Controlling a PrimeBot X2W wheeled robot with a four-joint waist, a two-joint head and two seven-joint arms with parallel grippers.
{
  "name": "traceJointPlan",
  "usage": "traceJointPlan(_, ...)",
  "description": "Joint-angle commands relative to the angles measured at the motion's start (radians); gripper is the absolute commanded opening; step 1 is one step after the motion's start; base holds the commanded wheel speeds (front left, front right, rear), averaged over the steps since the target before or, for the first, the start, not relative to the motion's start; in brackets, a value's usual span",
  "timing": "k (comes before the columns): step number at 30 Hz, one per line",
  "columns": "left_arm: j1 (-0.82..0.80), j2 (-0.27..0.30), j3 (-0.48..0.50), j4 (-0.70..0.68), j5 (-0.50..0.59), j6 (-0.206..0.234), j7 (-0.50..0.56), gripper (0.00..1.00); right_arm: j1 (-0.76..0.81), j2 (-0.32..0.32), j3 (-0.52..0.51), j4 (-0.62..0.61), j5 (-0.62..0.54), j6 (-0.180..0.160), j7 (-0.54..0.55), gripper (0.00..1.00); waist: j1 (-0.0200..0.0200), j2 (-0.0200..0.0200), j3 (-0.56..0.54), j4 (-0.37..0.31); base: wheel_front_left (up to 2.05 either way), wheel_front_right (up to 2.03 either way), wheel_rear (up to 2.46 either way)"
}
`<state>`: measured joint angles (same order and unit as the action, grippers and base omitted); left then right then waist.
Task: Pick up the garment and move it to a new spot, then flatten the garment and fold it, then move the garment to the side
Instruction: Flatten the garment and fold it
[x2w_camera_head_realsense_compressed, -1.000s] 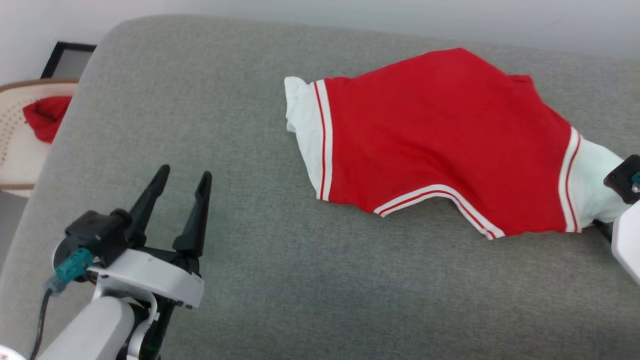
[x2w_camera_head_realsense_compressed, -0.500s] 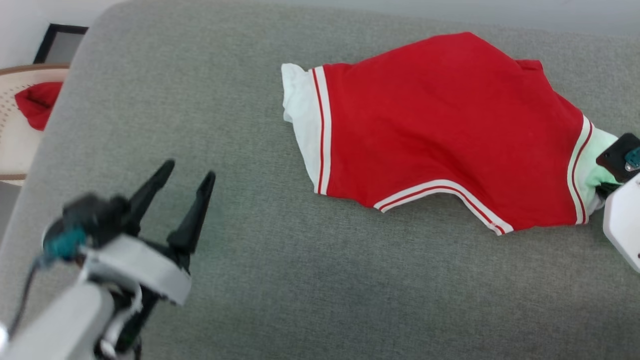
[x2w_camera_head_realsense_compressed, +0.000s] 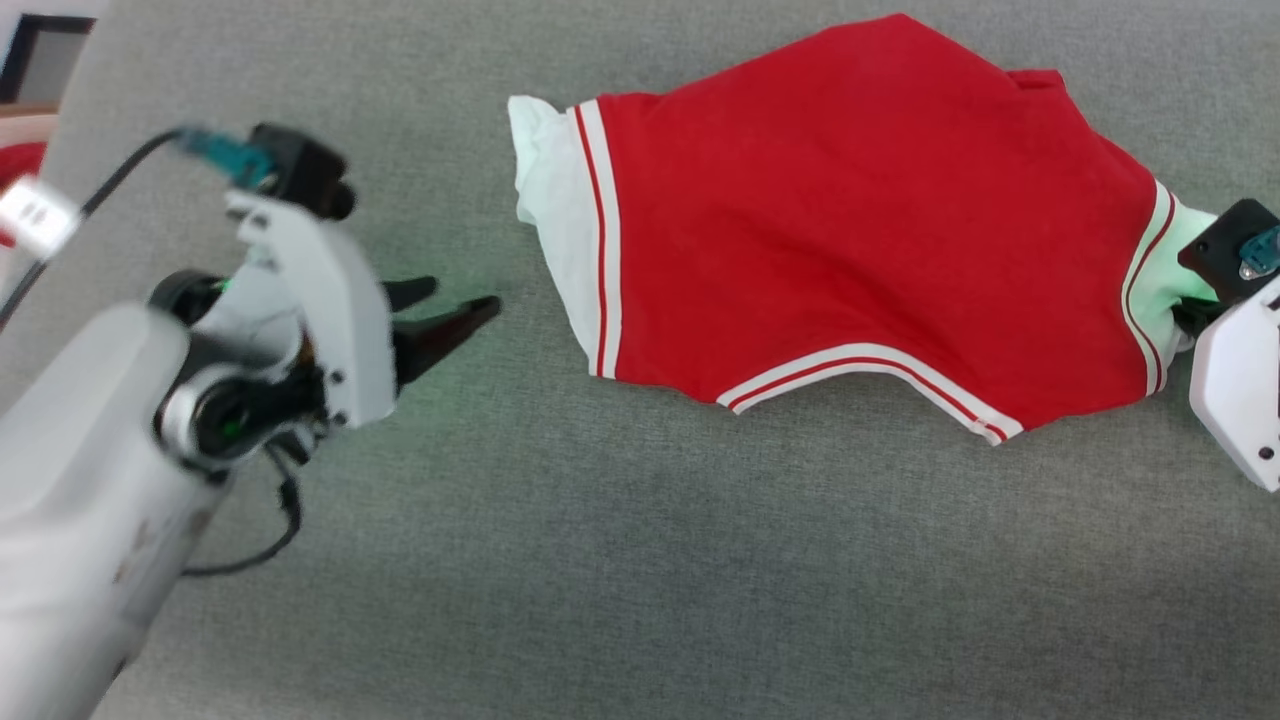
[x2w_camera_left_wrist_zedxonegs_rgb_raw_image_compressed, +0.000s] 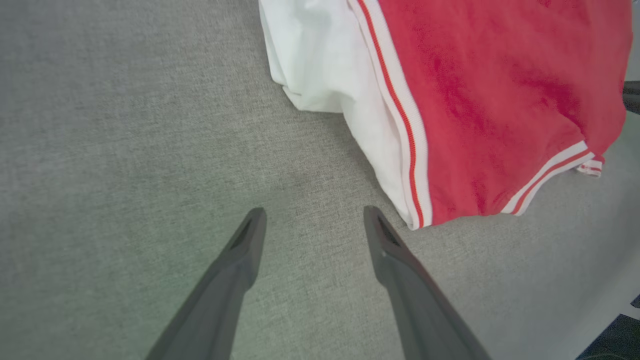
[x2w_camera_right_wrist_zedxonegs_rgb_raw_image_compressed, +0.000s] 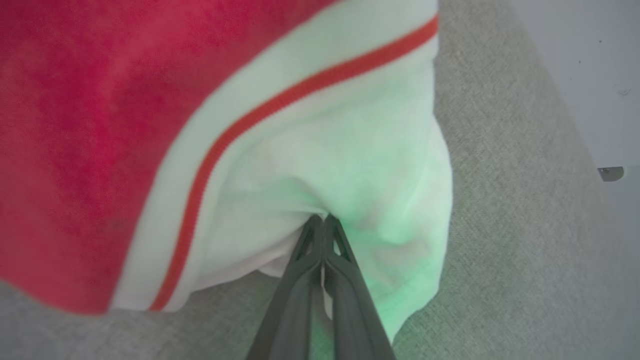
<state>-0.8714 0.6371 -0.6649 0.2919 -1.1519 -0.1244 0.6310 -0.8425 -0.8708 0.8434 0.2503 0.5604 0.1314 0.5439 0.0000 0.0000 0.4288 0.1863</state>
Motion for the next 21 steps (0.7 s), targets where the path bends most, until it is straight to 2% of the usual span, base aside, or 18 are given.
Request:
traceJointPlan(1, -0.029, -0.019, -0.005, 0.012, -0.024, -0.006, 0.025, 1.0, 0.016, 0.019, 0.028, 0.031, 0.01, -0.001, 0.007, 0.0, 0.0, 0.0, 0.009, -0.007, 0.0, 0.0, 0.0)
traceJointPlan(4, -0.083, -0.066, -0.013, 0.062, -0.081, -0.007, 0.096, 1.0, 0.004, 0.024, 0.038, 0.036, 0.01, -0.001, 0.006, 0.0, 0.0, 0.0, 0.016, -0.012, 0.0, 0.0, 0.0)
traceJointPlan(9, -0.126, -0.114, -0.036, 0.116, -0.123, -0.007, 0.15, 1.0, -0.012, 0.032, 0.052, 0.046, 0.014, -0.001, 0.002, 0.0, 0.0, 0.0, 0.025, -0.021, 0.0, 0.0, 0.0)
traceJointPlan(21, -0.148, -0.119, -0.073, 0.197, -0.135, -0.007, 0.106, 1.0, -0.024, 0.044, 0.077, 0.051, 0.02, -0.001, -0.008, 0.0, 0.0, 0.0, 0.038, -0.034, 0.0, 0.0, 0.0)
